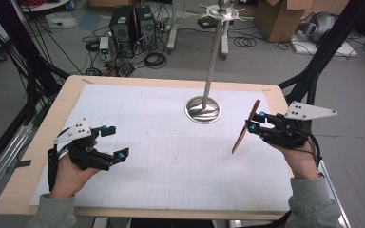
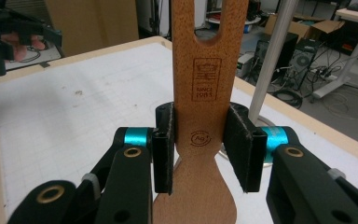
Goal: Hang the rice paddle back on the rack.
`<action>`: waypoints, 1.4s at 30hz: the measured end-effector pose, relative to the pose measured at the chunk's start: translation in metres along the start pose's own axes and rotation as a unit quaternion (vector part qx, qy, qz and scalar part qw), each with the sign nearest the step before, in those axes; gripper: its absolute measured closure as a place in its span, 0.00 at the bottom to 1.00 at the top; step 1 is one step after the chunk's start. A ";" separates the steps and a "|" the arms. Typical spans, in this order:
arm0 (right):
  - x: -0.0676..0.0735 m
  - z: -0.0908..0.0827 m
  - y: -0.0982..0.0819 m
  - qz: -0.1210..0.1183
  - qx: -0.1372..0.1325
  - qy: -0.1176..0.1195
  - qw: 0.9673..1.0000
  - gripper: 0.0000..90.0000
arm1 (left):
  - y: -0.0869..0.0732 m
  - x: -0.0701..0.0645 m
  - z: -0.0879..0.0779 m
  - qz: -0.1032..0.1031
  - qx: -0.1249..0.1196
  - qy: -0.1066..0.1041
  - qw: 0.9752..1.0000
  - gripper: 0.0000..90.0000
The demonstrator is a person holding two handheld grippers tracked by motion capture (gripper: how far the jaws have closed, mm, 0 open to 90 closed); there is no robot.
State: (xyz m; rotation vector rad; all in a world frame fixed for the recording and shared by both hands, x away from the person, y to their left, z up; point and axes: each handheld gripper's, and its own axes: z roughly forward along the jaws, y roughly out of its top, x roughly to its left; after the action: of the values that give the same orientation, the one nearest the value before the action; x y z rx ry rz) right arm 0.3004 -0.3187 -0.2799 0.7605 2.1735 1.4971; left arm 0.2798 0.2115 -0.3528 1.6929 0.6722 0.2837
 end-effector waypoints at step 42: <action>-0.075 0.031 0.052 0.036 -0.015 0.021 0.999 0.72 | -0.011 0.015 -0.019 -0.027 -0.015 0.021 0.999 0.02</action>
State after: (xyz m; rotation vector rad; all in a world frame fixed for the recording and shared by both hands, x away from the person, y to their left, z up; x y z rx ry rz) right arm 0.3878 -0.3289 -0.2412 0.8124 2.1697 1.5925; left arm 0.2789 0.2373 -0.3612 1.6417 0.7395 0.2897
